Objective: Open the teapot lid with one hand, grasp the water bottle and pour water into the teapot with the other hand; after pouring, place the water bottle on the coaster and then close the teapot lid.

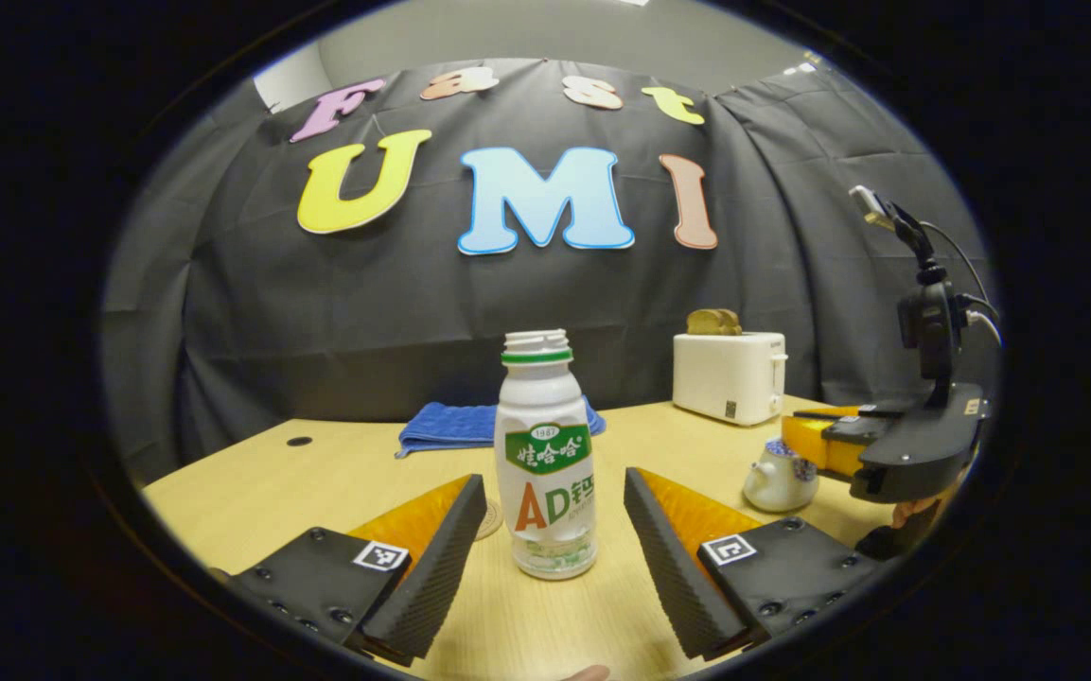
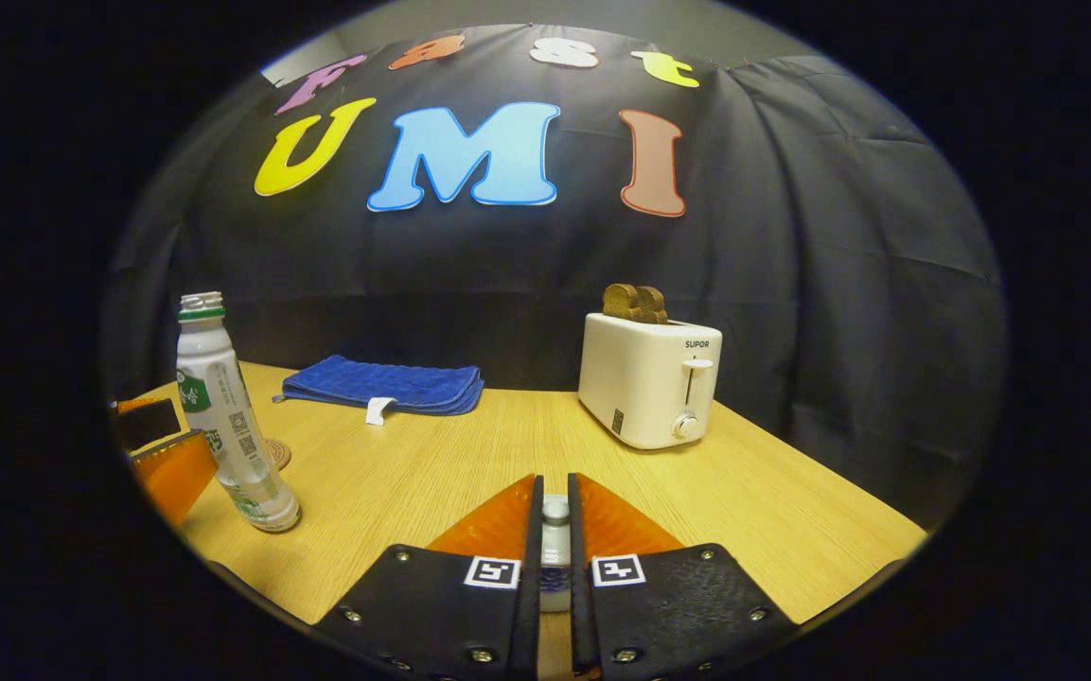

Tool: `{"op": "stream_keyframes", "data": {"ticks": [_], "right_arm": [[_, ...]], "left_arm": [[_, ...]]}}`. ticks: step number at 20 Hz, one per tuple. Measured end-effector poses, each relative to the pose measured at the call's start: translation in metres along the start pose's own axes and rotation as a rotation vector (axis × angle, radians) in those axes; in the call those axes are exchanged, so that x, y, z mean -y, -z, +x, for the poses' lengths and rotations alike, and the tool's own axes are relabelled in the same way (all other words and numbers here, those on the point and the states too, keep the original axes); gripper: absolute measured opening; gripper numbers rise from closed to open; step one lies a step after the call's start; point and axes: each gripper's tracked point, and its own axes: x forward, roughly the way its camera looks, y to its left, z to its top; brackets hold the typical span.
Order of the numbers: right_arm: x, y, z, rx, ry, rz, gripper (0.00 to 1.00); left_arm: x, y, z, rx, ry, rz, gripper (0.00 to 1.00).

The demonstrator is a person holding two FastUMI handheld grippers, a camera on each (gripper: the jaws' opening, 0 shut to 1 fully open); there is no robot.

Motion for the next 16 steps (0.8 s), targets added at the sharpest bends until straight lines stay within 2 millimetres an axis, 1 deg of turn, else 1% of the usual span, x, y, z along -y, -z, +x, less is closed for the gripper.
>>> {"op": "stream_keyframes", "data": {"ticks": [1,2,3,5,7,10,12,14,16], "right_arm": [[0.000,-0.001,0.005,0.006,-0.002,-0.015,0.13],[0.000,-0.003,0.001,0.011,-0.013,-0.005,0.09],[0.000,-0.002,0.003,0.010,-0.022,0.000,0.05],[0.000,-0.003,0.003,0.020,-0.036,0.026,0.05],[-0.001,-0.012,-0.001,0.057,-0.038,0.024,0.05],[-0.007,-0.016,-0.007,0.083,-0.049,-0.011,0.05],[-0.010,-0.016,-0.011,0.086,-0.068,0.010,0.05],[-0.012,-0.023,-0.015,0.102,-0.081,0.023,0.05],[-0.014,-0.024,-0.020,0.118,-0.085,0.005,0.05]], "left_arm": [[0.000,0.001,0.000,-0.004,0.004,-0.010,0.98],[0.001,0.001,0.001,-0.006,0.007,-0.020,1.00],[0.000,0.003,0.002,-0.008,0.004,-0.022,1.00],[-0.001,0.005,0.005,-0.012,0.001,-0.018,0.99],[0.002,0.008,0.008,-0.022,0.009,-0.022,0.97],[0.001,0.010,0.012,-0.032,0.001,-0.026,0.99],[-0.004,0.011,0.017,-0.034,-0.016,-0.020,1.00],[-0.008,0.011,0.026,-0.031,-0.023,-0.012,1.00],[-0.011,0.012,0.035,-0.037,-0.027,-0.004,1.00]]}}
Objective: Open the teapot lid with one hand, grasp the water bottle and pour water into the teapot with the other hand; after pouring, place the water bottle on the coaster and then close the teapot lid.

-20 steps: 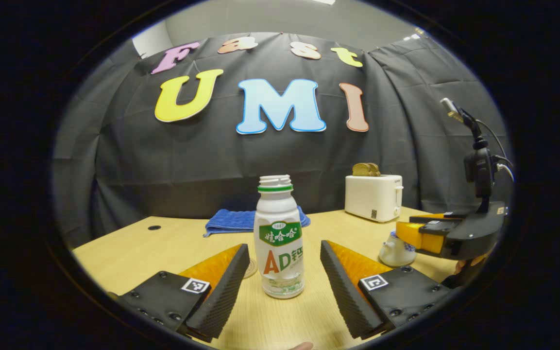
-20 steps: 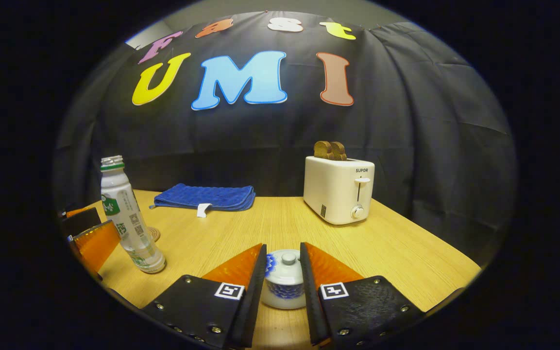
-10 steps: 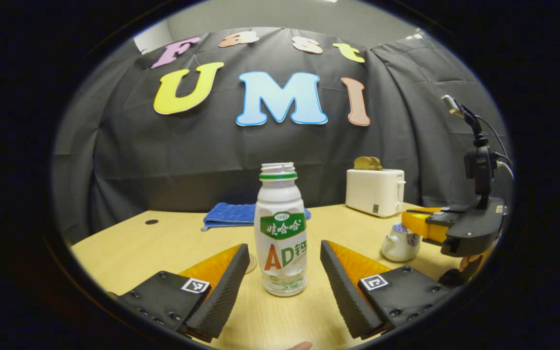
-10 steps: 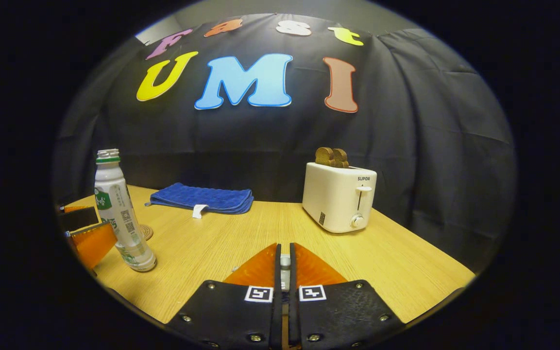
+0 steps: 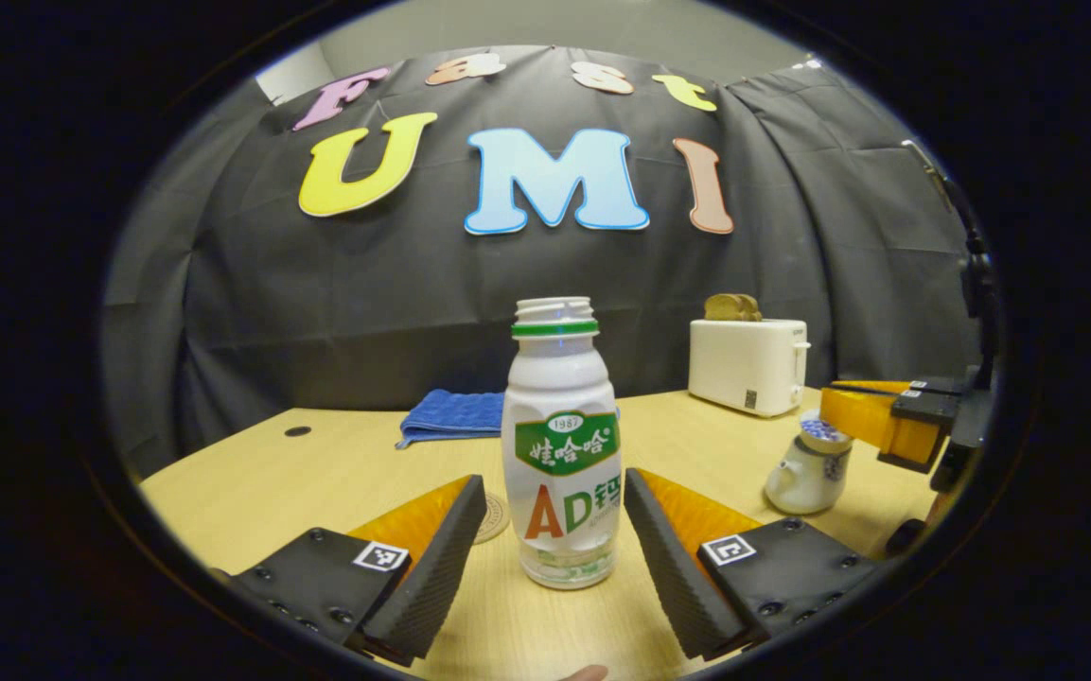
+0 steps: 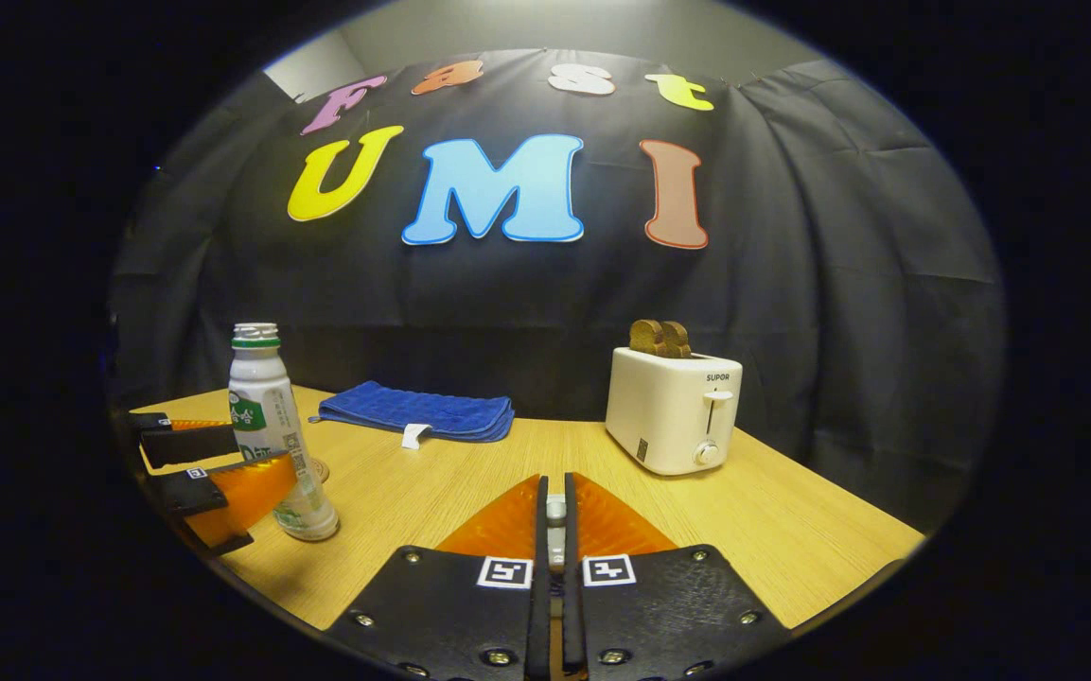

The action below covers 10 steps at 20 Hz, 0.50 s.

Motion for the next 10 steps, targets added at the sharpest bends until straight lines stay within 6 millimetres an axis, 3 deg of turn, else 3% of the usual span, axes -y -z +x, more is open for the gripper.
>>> {"op": "stream_keyframes", "data": {"ticks": [5,8,10], "right_arm": [[-0.014,-0.012,-0.016,0.049,-0.027,-0.059,0.05],[-0.024,-0.020,-0.037,0.085,-0.046,-0.076,0.05],[-0.032,-0.022,-0.059,0.102,-0.065,-0.066,0.05]], "left_arm": [[0.003,0.000,0.024,-0.010,0.033,-0.024,1.00],[0.004,-0.001,0.022,-0.011,0.038,-0.017,0.75],[0.004,-0.001,0.021,-0.011,0.042,-0.027,0.78]]}}
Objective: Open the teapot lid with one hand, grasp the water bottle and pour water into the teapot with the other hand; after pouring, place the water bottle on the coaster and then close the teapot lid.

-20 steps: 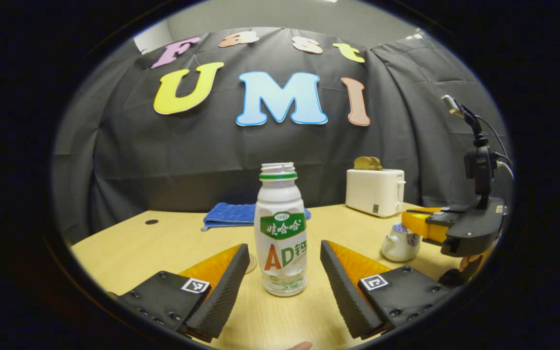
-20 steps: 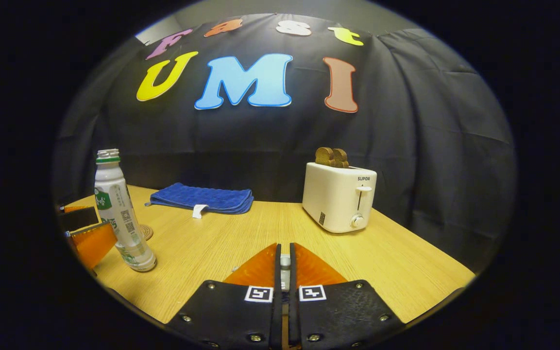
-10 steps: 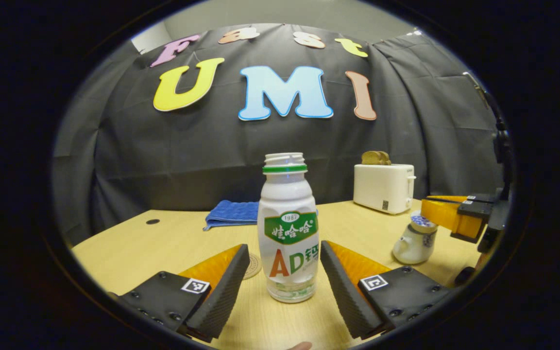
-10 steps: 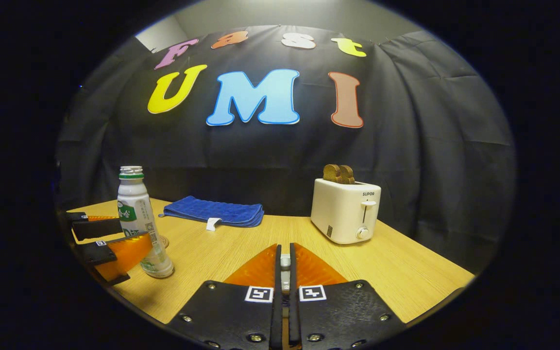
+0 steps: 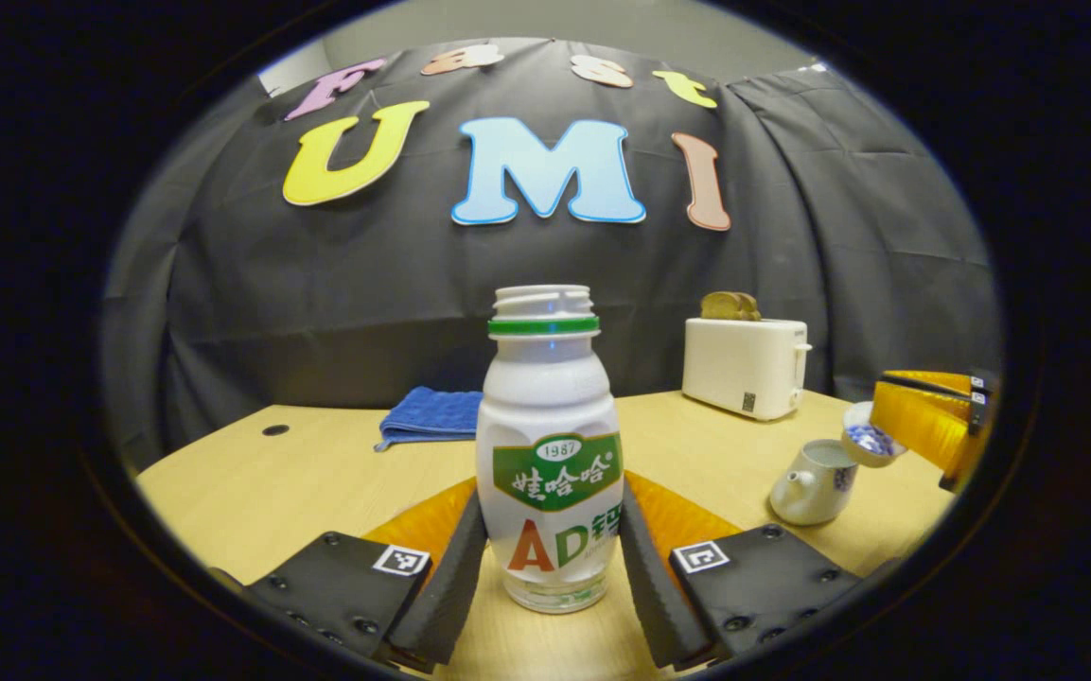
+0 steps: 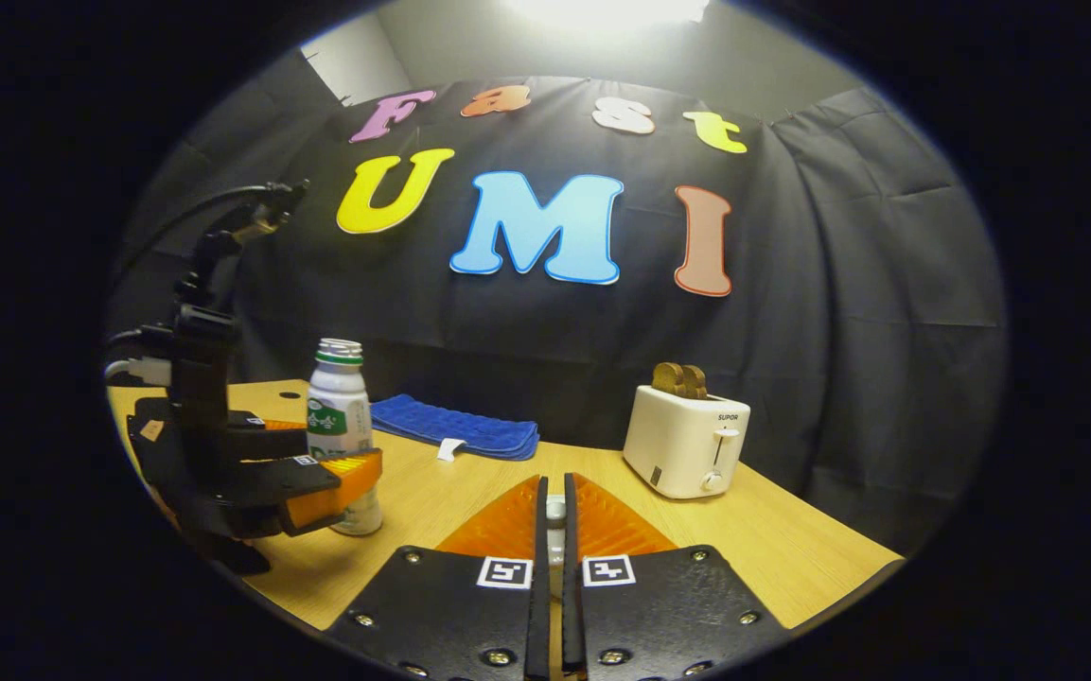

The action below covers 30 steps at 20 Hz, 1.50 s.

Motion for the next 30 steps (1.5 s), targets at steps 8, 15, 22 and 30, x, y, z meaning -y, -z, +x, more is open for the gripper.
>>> {"op": "stream_keyframes", "data": {"ticks": [8,15,22,30], "right_arm": [[-0.005,0.011,-0.073,-0.037,-0.014,0.067,0.05],[0.007,0.017,-0.107,-0.051,0.020,0.129,0.05],[0.029,0.016,-0.133,-0.039,0.064,0.180,0.05],[0.050,0.017,-0.152,-0.035,0.107,0.199,0.05]], "left_arm": [[0.009,-0.002,-0.008,-0.001,0.004,0.070,0.82],[0.022,-0.022,-0.002,0.038,-0.008,0.355,0.82],[0.054,-0.022,0.020,0.038,0.033,0.698,0.77],[0.086,-0.011,0.033,0.031,0.076,0.980,0.77]]}}
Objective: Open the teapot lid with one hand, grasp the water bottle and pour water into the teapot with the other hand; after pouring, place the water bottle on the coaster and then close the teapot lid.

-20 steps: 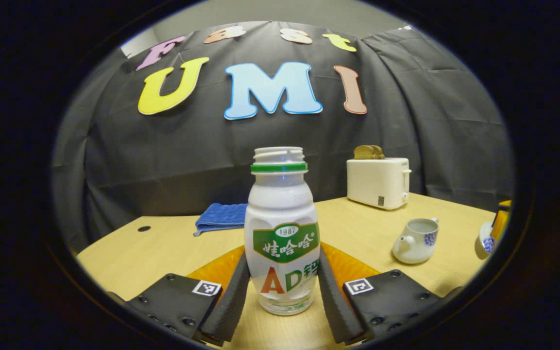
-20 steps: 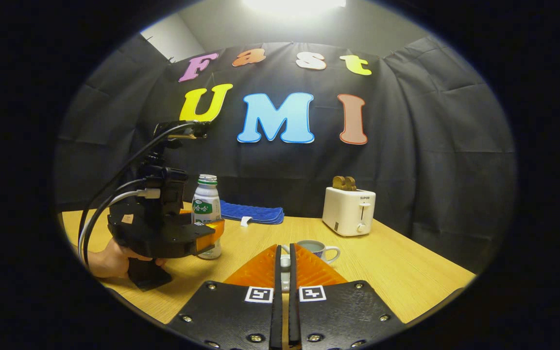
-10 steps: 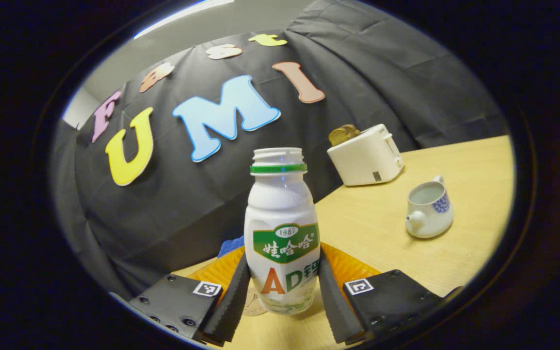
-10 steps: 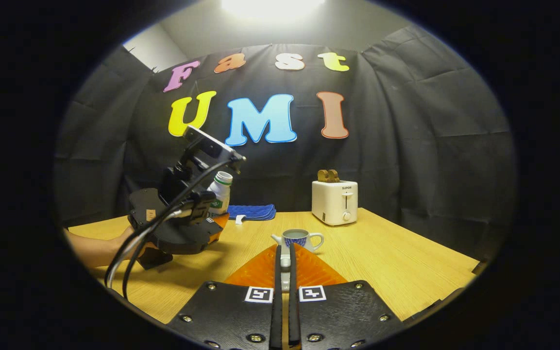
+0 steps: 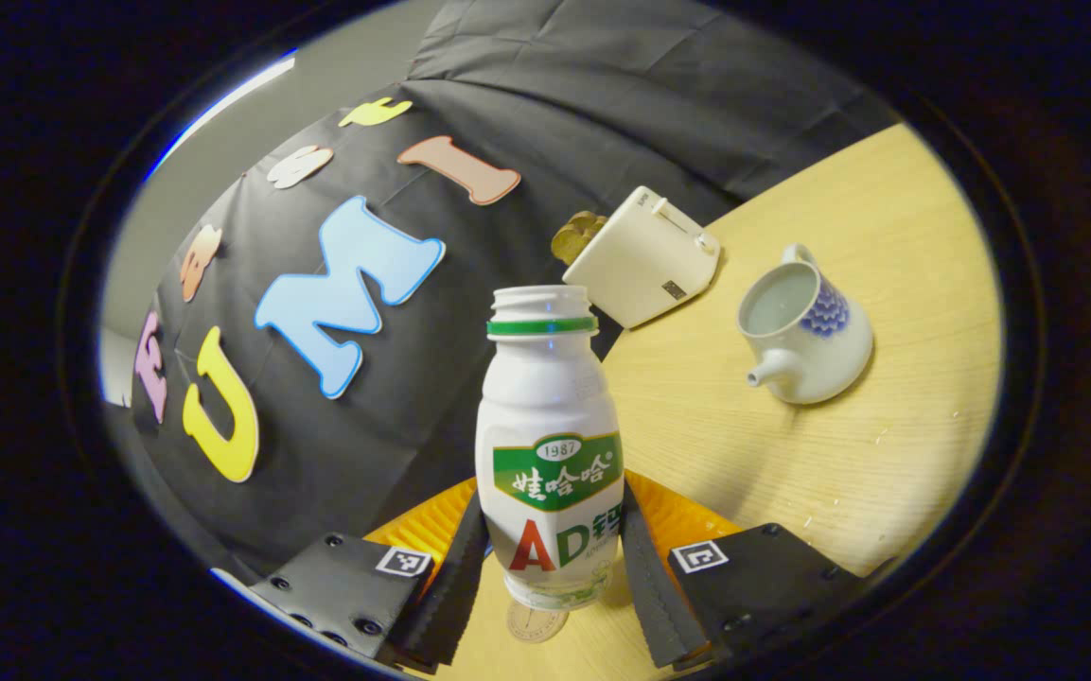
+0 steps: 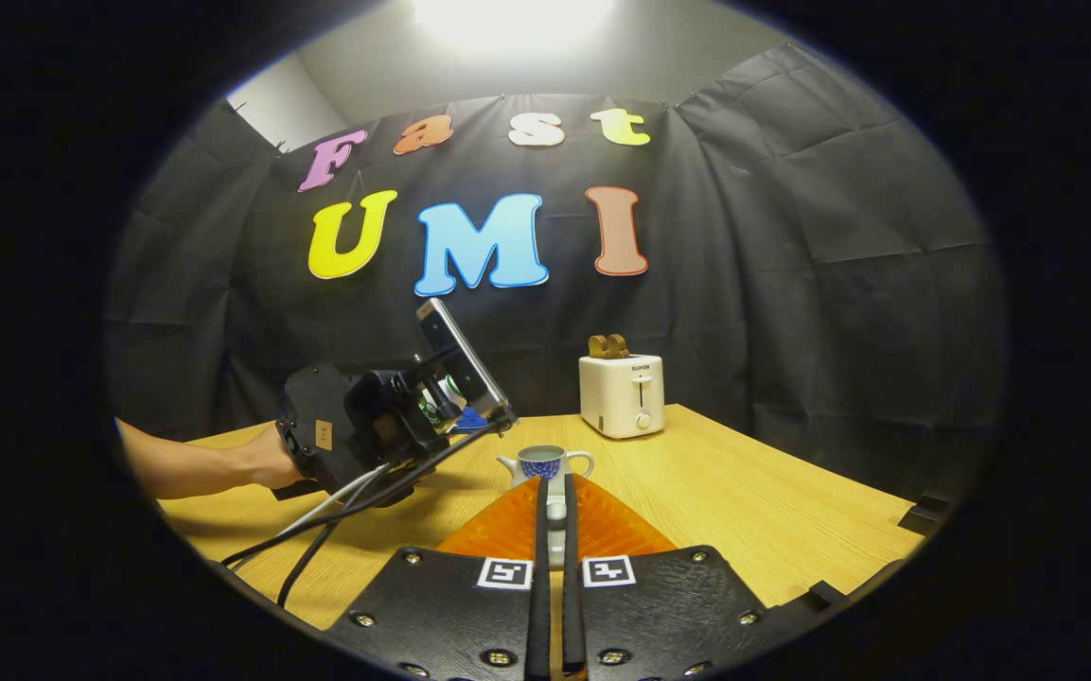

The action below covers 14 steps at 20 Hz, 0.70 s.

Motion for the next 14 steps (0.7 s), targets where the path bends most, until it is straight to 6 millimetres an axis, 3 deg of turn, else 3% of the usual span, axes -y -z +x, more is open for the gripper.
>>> {"op": "stream_keyframes", "data": {"ticks": [5,8,9,13,14], "right_arm": [[0.014,-0.001,-0.008,0.007,0.028,0.026,0.05],[0.019,-0.001,-0.010,0.006,0.036,0.036,0.05],[0.020,-0.001,-0.011,0.009,0.035,0.042,0.05],[0.021,0.000,-0.011,0.010,0.031,0.044,0.05],[0.021,0.000,-0.010,0.008,0.029,0.045,0.05]], "left_arm": [[0.016,-0.017,0.008,0.023,0.047,0.157,0.77],[0.023,-0.015,0.007,0.011,0.052,0.252,0.77],[0.024,-0.015,0.008,0.007,0.052,0.271,0.82],[0.027,-0.017,0.012,0.003,0.060,0.347,0.77],[0.028,-0.017,0.014,0.004,0.065,0.358,0.82]]}}
